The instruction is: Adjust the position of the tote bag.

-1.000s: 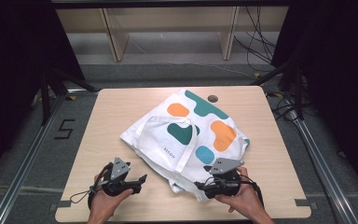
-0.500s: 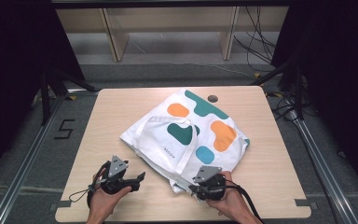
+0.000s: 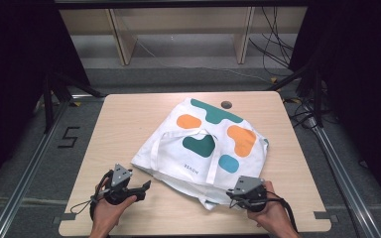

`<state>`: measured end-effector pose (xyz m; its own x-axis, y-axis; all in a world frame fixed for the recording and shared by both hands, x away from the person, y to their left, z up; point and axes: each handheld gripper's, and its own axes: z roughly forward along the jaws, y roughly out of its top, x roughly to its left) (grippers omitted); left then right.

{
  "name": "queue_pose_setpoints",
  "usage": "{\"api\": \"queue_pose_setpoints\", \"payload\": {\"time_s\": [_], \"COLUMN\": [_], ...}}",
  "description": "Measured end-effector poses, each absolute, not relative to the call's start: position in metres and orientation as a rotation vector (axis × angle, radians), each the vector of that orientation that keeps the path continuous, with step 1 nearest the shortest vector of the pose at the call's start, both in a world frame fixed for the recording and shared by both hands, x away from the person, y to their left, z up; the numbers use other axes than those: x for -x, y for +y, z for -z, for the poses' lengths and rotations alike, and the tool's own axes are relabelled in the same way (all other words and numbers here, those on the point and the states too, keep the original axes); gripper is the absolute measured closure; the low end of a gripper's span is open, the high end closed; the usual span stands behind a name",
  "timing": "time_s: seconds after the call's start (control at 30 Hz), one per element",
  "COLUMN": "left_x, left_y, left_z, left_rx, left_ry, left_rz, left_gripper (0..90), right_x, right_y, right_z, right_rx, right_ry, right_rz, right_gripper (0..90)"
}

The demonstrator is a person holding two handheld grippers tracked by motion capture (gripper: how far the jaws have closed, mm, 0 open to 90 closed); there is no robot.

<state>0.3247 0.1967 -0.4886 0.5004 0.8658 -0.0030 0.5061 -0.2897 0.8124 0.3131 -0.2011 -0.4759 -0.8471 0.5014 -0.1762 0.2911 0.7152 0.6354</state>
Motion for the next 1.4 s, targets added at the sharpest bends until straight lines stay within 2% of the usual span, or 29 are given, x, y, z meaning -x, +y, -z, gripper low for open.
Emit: {"api": "queue_pose_setpoints", "payload": {"time_s": [0.07,0.2,0.37,0.5,0.83,0.9,0.97,1.03,1.13,1.17,1.23,1.3,1.33,1.37,1.4], "left_x": [-0.325,-0.325,-0.332,-0.333,-0.335,-0.342,-0.345,-0.352,-0.353,-0.356,-0.354,-0.358,-0.355,-0.358,-0.356], "left_y": [0.195,0.194,0.192,0.183,0.167,0.165,0.164,0.158,0.155,0.155,0.153,0.154,0.152,0.152,0.150], "left_z": [0.490,0.489,0.497,0.502,0.507,0.506,0.506,0.507,0.505,0.502,0.501,0.501,0.503,0.502,0.503], "left_rx": [-1.936,-2.043,-2.172,-2.196,-2.239,-2.248,-2.252,-2.242,-2.247,-2.259,-2.254,-2.262,-2.245,-2.254,-2.234], "left_ry": [1.127,1.089,1.053,1.031,0.965,0.954,0.957,0.954,0.926,0.852,0.881,0.823,0.883,0.830,0.853], "left_rz": [-0.558,-0.615,-0.605,-0.564,-0.546,-0.570,-0.577,-0.608,-0.637,-0.685,-0.679,-0.704,-0.662,-0.701,-0.674], "left_gripper": [21.0,21.1,21.5,22.4,22.5,26.9,26.2,26.0,26.2,28.5,29.6,34.2,34.2,37.1,37.1], "right_x": [-0.313,-0.315,-0.317,-0.320,-0.322,-0.323,-0.323,-0.324,-0.323,-0.323,-0.323,-0.323,-0.323,-0.323,-0.323], "right_y": [-0.213,-0.235,-0.263,-0.275,-0.277,-0.278,-0.278,-0.279,-0.279,-0.278,-0.277,-0.275,-0.275,-0.274,-0.274], "right_z": [0.473,0.467,0.463,0.463,0.464,0.465,0.465,0.466,0.467,0.470,0.471,0.476,0.476,0.480,0.480], "right_rx": [-0.645,-0.708,-0.770,-0.802,-0.812,-0.815,-0.823,-0.816,-0.844,-0.845,-0.844,-0.846,-0.846,-0.849,-0.849], "right_ry": [2.573,2.531,2.466,2.441,2.431,2.427,2.424,2.416,2.423,2.434,2.445,2.470,2.470,2.481,2.481], "right_rz": [-0.890,-0.905,-0.923,-0.928,-0.932,-0.933,-0.931,-0.928,-0.908,-0.889,-0.867,-0.817,-0.817,-0.789,-0.789], "right_gripper": [87.5,87.3,87.0,86.1,84.4,82.0,81.3,75.8,72.2,70.4,69.3,65.8,65.8,65.9,65.9]}}
